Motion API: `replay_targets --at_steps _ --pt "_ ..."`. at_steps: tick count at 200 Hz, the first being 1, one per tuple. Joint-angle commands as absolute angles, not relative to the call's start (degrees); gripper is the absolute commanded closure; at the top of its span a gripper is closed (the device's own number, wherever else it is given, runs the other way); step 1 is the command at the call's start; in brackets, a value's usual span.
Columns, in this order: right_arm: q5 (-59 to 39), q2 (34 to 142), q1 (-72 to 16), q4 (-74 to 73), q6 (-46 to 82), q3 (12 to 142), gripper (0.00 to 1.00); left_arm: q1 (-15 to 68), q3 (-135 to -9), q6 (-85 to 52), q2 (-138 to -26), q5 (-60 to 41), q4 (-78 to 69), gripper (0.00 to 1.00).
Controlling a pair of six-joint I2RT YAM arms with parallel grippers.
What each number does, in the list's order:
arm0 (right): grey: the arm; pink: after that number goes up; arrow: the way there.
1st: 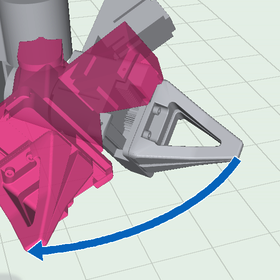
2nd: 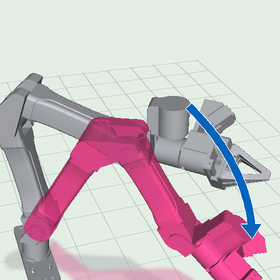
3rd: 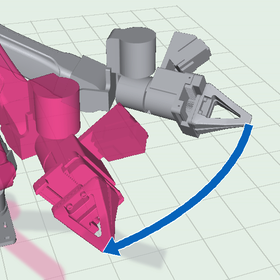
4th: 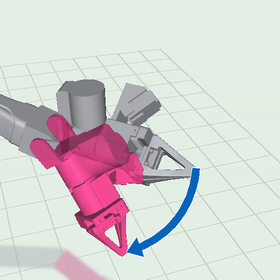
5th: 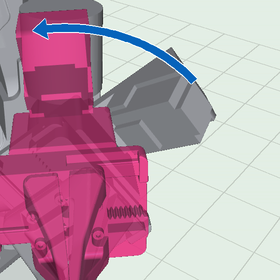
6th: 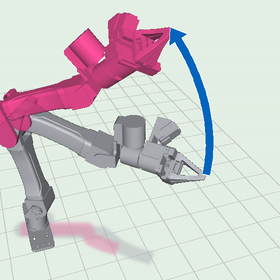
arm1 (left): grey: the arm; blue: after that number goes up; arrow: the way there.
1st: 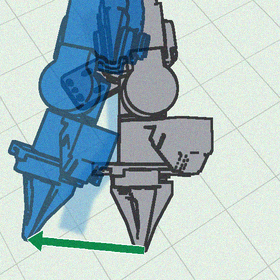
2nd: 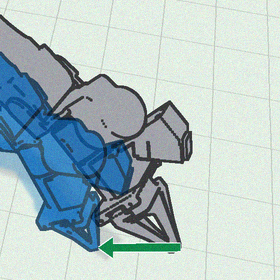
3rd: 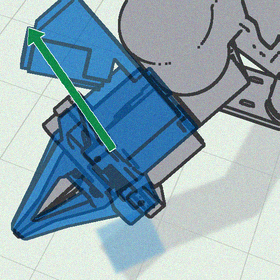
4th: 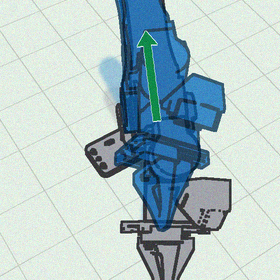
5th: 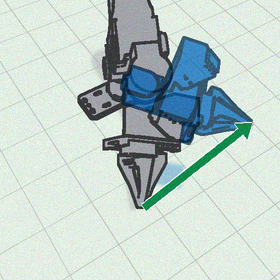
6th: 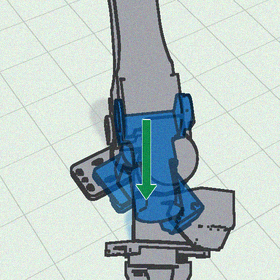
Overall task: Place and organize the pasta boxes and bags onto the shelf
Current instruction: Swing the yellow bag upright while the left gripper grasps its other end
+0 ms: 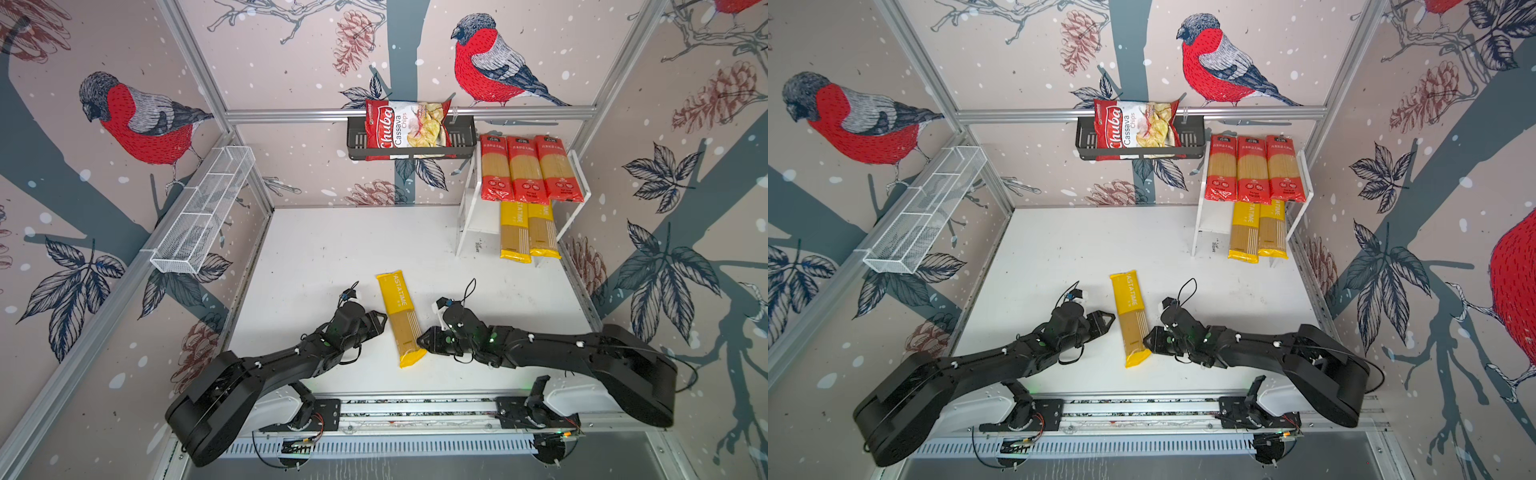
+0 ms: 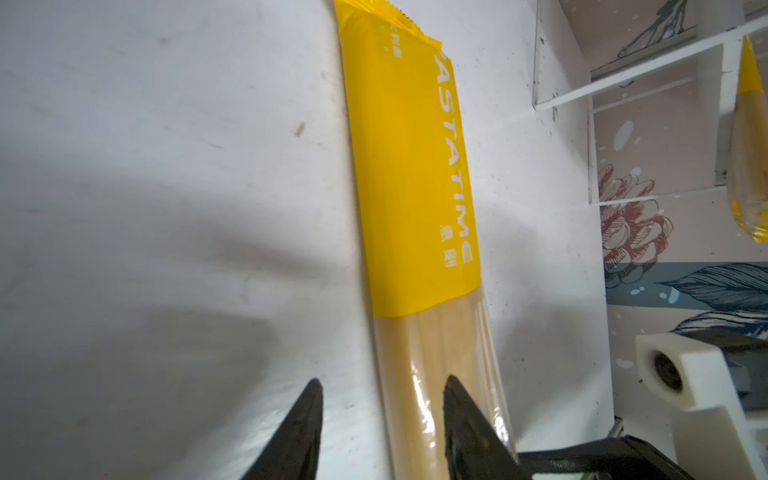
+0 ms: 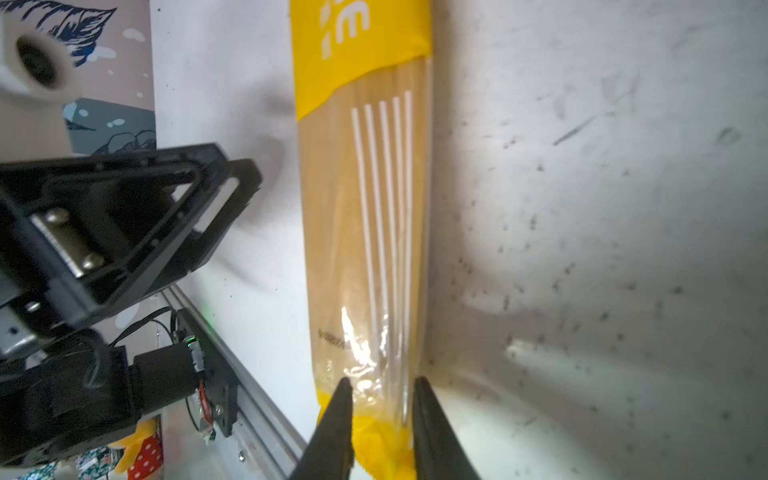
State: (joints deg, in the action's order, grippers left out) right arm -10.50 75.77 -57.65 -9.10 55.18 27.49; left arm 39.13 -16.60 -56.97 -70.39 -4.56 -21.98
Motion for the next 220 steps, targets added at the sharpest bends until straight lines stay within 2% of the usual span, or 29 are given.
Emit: replay_targets --at_steps 1,32,61,78,107,143,167,220 --pt "-4.45 73.78 -55.93 -3.89 52.93 28.57 0.60 39.22 -17.67 -55.88 -74.32 -8.57 -28.84 0.52" --pt "-9.33 78.08 -48.42 -14.44 54.86 26.39 0.49 39.37 -19.44 -55.37 -79.98 -11.25 -32.16 0.50" --pt "-9.88 86.71 -47.98 -17.78 53.61 31.66 0.47 39.81 -21.34 -53.99 -84.26 -11.78 -32.80 0.51" --pt "-11.05 93.01 -47.97 -20.62 54.30 34.50 0.48 39.76 -22.20 -53.80 -86.72 -11.96 -33.70 0.58" --pt "-13.26 99.49 -50.14 -24.15 54.73 38.79 0.57 39.75 -23.03 -53.36 -89.64 -13.05 -35.06 0.69" --pt "-15.38 98.44 -50.98 -30.92 55.62 36.83 0.75 39.80 -22.20 -53.48 -90.27 -14.15 -36.34 0.81" --pt "-15.13 95.51 -50.45 -34.75 56.06 32.90 0.85 39.81 -21.63 -53.61 -89.03 -14.46 -36.51 0.81" --pt "-12.26 83.89 -50.64 -40.18 56.51 24.50 0.91 39.79 -22.62 -53.56 -81.97 -19.93 -38.45 0.73"
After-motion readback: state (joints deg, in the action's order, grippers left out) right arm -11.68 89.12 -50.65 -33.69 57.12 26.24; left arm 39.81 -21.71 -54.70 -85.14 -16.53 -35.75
